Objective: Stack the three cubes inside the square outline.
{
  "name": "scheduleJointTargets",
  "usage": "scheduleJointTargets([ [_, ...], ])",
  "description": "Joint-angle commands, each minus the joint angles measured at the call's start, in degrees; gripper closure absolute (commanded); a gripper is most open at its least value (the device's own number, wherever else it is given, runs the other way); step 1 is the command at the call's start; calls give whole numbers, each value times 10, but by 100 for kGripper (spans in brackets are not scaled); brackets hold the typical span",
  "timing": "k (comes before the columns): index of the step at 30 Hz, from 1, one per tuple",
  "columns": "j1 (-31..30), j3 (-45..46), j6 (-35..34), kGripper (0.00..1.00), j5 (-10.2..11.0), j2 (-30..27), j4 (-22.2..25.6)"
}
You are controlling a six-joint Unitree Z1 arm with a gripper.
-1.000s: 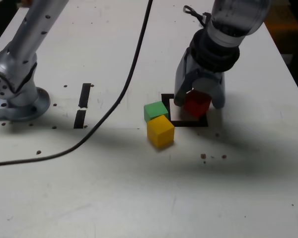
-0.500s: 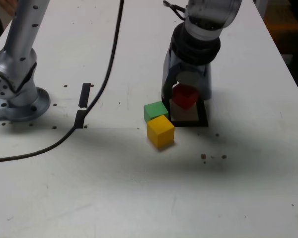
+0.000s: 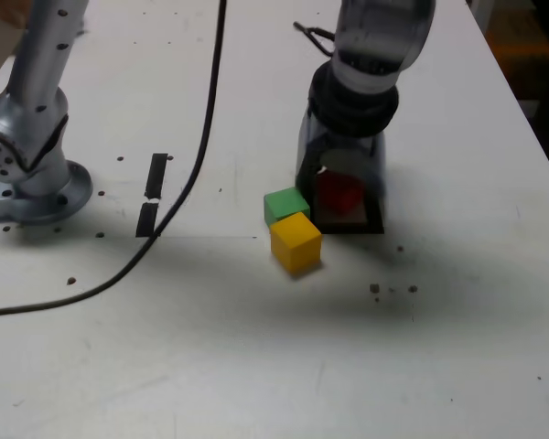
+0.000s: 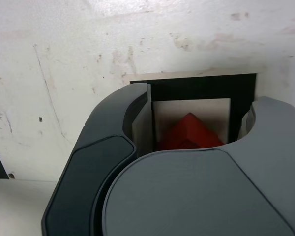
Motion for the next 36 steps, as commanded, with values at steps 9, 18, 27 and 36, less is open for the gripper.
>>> scheduleJointTargets([
  [9, -1, -8, 0, 49, 1, -6, -3],
  [18, -1, -21, 0, 0, 17, -5, 38],
  [27, -2, -45, 3, 0, 13, -12, 64],
  [36, -46, -90, -29, 0, 6, -98, 181],
])
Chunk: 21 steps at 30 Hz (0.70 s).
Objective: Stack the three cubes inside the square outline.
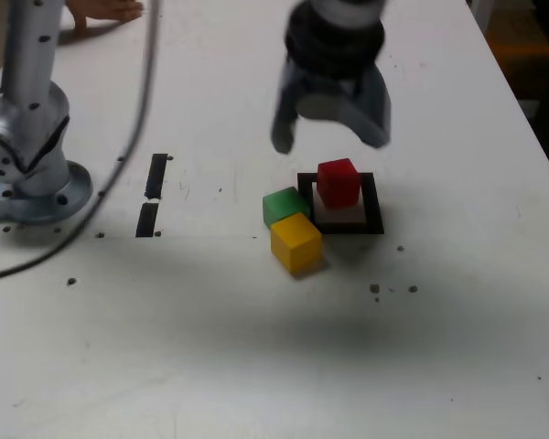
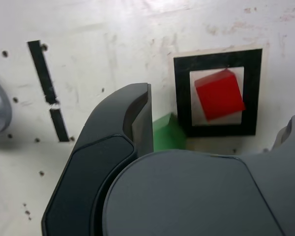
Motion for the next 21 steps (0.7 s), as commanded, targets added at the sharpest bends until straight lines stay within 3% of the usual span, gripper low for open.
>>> scheduleJointTargets([
  [1, -15, -5, -7, 0, 1, -13, 9],
  [5, -57, -3, -32, 0, 3, -15, 20],
  [9, -112, -18, -110, 0, 6, -4, 37],
  [14, -151, -75, -202, 0, -30, 34, 90],
  [17, -159, -121, -216, 0, -40, 59, 126],
  [21, -154, -125, -218, 0, -77, 73, 146],
])
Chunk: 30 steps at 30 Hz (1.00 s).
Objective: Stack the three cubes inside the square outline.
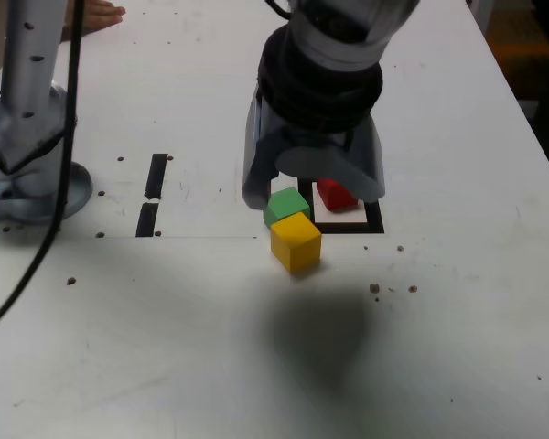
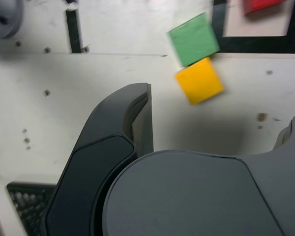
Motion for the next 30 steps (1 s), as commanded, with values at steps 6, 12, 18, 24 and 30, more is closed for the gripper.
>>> scheduleJointTargets([
  [6, 10, 96, -62, 1, -45, -16, -54],
  [12, 10, 265, -122, 0, -76, -86, -229],
  [18, 22, 319, -143, 0, -81, -109, -285],
  [24, 31, 303, -141, 0, -91, -91, -256],
  [30, 33, 242, -136, 0, -87, -62, -228],
])
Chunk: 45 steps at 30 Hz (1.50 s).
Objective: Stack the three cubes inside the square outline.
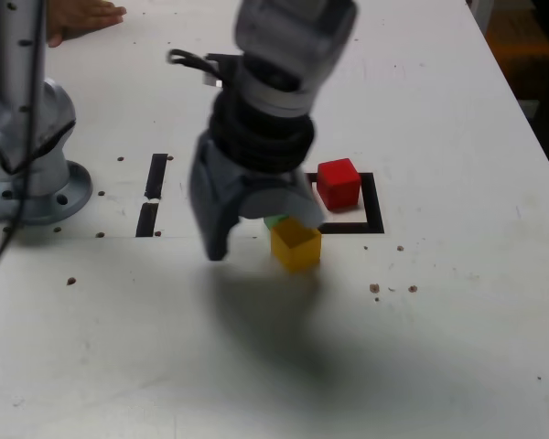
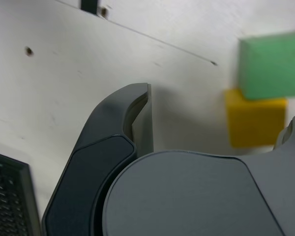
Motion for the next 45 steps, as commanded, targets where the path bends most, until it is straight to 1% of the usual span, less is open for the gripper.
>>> scheduleJointTargets([
  [1, 1, -20, 2, 0, 4, 5, 0],
  [4, 1, -29, 5, 0, 0, 10, -9],
  [8, 4, -19, 29, 0, -20, 31, -45],
  [11, 7, -11, 44, 0, -28, 43, -65],
  [18, 10, 0, 46, 1, -29, 53, -67],
  [20, 11, -1, 47, 1, -26, 57, -67],
  [24, 18, 1, 48, 3, -13, 61, -67],
  [28, 28, 7, 57, 6, 0, 61, -78],
  [33, 32, 6, 66, 12, 22, 62, -92],
  [40, 38, 6, 79, 19, 22, 63, -93],
  [45, 40, 5, 86, 29, 22, 64, -90],
])
